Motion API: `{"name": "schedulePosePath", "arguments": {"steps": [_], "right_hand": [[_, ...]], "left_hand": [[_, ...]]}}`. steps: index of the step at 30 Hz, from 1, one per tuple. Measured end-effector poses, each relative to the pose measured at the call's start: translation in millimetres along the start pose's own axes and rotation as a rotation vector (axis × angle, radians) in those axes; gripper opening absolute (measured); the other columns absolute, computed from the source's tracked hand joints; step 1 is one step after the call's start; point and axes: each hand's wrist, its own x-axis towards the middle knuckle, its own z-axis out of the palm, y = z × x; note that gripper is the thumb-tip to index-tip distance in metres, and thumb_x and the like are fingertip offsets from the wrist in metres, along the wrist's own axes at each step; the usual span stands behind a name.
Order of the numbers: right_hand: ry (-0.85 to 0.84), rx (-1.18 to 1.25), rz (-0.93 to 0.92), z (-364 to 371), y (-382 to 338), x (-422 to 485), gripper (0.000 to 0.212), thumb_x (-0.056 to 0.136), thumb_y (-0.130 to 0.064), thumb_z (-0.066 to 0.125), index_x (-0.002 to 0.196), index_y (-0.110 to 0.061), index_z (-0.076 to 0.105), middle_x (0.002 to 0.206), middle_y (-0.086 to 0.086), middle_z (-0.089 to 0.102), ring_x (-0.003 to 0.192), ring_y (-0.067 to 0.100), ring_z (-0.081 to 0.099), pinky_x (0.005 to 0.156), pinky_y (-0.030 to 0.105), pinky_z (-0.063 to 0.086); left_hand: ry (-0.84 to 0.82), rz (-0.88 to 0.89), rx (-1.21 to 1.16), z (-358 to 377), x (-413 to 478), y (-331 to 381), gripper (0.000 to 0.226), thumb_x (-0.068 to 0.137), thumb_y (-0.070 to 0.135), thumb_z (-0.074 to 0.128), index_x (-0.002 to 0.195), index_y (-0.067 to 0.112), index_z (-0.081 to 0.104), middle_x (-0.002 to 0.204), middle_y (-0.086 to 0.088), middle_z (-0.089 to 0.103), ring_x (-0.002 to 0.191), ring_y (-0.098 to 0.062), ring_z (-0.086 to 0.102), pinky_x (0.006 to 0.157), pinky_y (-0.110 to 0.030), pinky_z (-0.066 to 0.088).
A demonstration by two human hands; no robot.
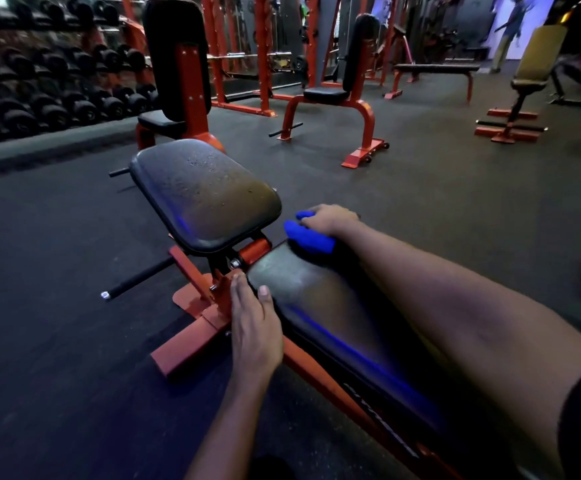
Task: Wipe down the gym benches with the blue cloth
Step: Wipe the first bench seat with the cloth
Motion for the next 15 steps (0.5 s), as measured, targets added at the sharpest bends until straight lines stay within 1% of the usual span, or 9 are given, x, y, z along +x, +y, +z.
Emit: {"name": "schedulePosePath", "arguments": {"steps": [2,4,6,7,8,10,13,15], "right_hand": [[0.007,0.042,0.062,-3,18,4,0.054,0.094,-0.057,0.044,0.145,-0.039,0.046,0.153,0.000,0.045,0.138,0.026,0.044,0.110,0.036,0.034],[0.038,0.000,0.050,2,21,0,0.054,0.093,-0.061,0.038,0.145,-0.045,0.043,0.155,-0.004,0.041,0.140,0.026,0.041,0.112,0.039,0.032],[0.036,-0.068,-0.038,12,14,-12,0.056,0.091,-0.064,0.030,0.144,-0.051,0.038,0.162,-0.010,0.026,0.146,0.027,0.030,0.117,0.050,0.025],[0.025,-0.086,-0.081,17,8,-22,0.054,0.092,-0.064,0.029,0.144,-0.052,0.037,0.164,-0.013,0.018,0.149,0.027,0.023,0.117,0.056,0.021],[0.020,-0.097,-0.123,22,2,-36,0.051,0.094,-0.063,0.030,0.144,-0.052,0.037,0.165,-0.014,0.014,0.151,0.027,0.017,0.117,0.059,0.017],[0.020,-0.094,-0.210,32,-5,-67,0.045,0.096,-0.059,0.033,0.141,-0.055,0.039,0.165,-0.015,0.011,0.152,0.026,0.011,0.118,0.060,0.013],[0.066,-0.069,-0.267,44,-1,-127,0.042,0.097,-0.058,0.037,0.138,-0.056,0.043,0.164,-0.018,0.015,0.151,0.021,0.014,0.119,0.055,0.016],[0.098,-0.039,-0.260,44,10,-151,0.040,0.097,-0.056,0.038,0.137,-0.056,0.044,0.163,-0.018,0.017,0.150,0.018,0.016,0.120,0.051,0.017]], "left_hand": [[-0.015,0.001,0.001,1,-1,-2,0.060,0.105,0.037,0.027,0.157,0.010,0.013,0.164,-0.006,0.012,0.150,-0.016,0.010,0.114,-0.019,0.006],[-0.028,0.008,-0.005,0,-2,-2,0.061,0.105,0.038,0.027,0.157,0.010,0.012,0.164,-0.006,0.010,0.150,-0.016,0.009,0.112,-0.017,0.004],[-0.028,0.019,0.013,-1,0,-1,0.060,0.105,0.036,0.028,0.156,0.008,0.014,0.164,-0.008,0.012,0.150,-0.018,0.011,0.111,-0.016,0.005],[-0.029,0.027,0.026,-2,1,-2,0.059,0.105,0.034,0.029,0.156,0.006,0.015,0.163,-0.011,0.013,0.150,-0.020,0.012,0.112,-0.017,0.006],[-0.034,0.036,0.035,-4,1,-3,0.059,0.105,0.033,0.029,0.155,0.004,0.016,0.163,-0.013,0.015,0.150,-0.021,0.013,0.114,-0.019,0.006],[-0.056,0.051,0.044,-7,4,-5,0.058,0.105,0.030,0.031,0.154,0.001,0.018,0.162,-0.016,0.017,0.150,-0.023,0.014,0.119,-0.028,0.008],[-0.095,0.062,0.063,-12,4,-5,0.056,0.106,0.028,0.032,0.152,-0.001,0.021,0.160,-0.020,0.020,0.149,-0.029,0.017,0.121,-0.039,0.014],[-0.112,0.052,0.103,-14,8,-4,0.056,0.106,0.028,0.033,0.151,-0.001,0.021,0.160,-0.021,0.020,0.148,-0.032,0.020,0.120,-0.045,0.016]]}}
